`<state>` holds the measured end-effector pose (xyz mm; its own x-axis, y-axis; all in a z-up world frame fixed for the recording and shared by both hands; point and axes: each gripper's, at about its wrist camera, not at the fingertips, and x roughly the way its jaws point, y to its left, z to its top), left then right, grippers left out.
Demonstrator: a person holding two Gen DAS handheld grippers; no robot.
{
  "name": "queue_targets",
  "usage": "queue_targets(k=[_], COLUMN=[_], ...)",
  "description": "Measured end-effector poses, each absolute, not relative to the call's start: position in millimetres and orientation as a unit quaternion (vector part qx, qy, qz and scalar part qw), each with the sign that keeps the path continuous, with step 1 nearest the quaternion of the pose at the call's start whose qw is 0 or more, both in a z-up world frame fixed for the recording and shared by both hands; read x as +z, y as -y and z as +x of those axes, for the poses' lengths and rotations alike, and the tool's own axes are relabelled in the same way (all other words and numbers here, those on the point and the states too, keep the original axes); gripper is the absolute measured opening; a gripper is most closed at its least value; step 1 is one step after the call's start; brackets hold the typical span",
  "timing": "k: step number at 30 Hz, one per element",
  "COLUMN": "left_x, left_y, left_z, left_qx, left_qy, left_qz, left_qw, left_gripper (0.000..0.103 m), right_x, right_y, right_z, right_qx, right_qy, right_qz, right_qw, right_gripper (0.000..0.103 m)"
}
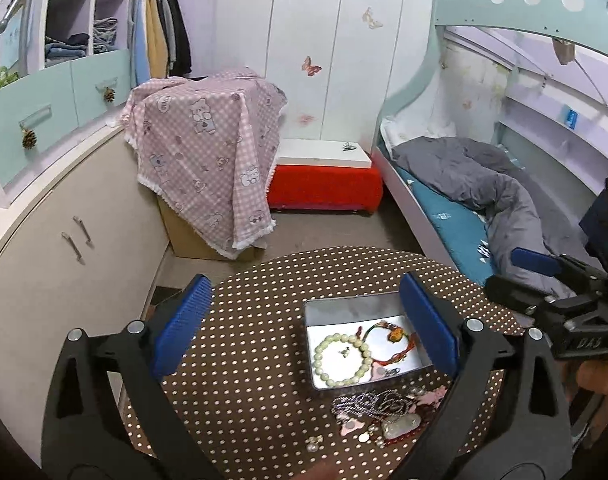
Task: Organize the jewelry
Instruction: 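Grasp another pearl earring with the left tool while the right tool grasps a pink charm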
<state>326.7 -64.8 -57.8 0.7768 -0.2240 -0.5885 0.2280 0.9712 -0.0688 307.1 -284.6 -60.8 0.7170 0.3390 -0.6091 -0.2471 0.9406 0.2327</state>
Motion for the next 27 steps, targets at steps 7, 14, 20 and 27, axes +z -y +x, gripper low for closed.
queue_targets(k=[7,14,20,27], left_x=[-71,-101,-126,-157], left_y=[39,24,26,31], left_z=[304,281,264,254], left_qx=[-0.099,-0.095,-0.107,-0.111], left_qy=[-0.308,-0.322,-0.339,-0.363], left_qz=[0.002,0.012,0.026,0.038], left_qw=[0.946,0.942,0.934,0.925], left_gripper=[0.093,0.093,0.093,0.093], right_x=[-65,-80,-103,-131], right_y=[301,308,313,313], right_z=[275,243,226,215], right_qx=[0.154,0.147,0.133,0.124], right_qy=[-0.331,-0.336,-0.360,-0.390], right_qz=[0.082,0.088,0.091,0.081], right_qw=[0.927,0.926,0.919,0.909], right_gripper=[0.095,0.095,0.095,0.095])
